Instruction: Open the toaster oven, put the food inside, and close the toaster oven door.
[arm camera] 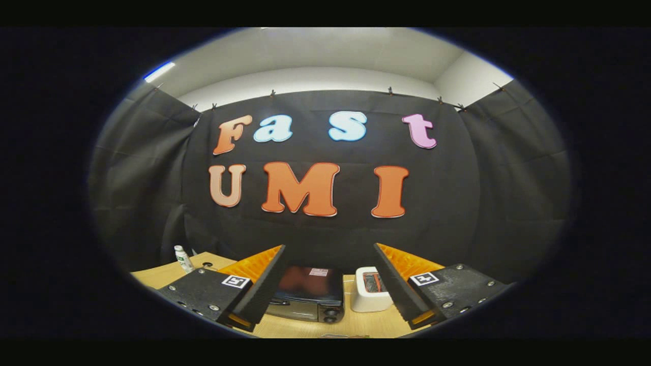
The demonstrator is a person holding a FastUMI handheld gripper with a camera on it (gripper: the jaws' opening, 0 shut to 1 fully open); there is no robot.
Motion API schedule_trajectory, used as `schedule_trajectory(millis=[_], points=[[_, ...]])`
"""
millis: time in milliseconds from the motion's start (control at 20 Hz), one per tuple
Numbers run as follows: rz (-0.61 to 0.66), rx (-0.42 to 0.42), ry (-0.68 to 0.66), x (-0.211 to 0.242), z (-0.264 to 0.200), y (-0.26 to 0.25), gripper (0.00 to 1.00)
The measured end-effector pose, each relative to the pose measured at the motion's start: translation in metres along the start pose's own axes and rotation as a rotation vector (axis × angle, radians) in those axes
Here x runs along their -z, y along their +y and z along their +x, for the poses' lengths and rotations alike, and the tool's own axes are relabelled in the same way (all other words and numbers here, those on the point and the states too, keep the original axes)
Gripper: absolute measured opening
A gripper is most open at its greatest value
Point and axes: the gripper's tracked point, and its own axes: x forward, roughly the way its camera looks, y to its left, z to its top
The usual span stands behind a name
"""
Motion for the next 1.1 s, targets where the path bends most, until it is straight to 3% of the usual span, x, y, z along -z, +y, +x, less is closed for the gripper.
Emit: schedule_trajectory(millis=[350,650,1100], points=[[0.010,-0.078,0.141,0.059,0.023,0.049,0.98],[0.051,-0.103,0.340,0.136,0.054,0.086,0.98],[0.108,-0.049,0.483,0.201,0.077,0.115,0.98]])
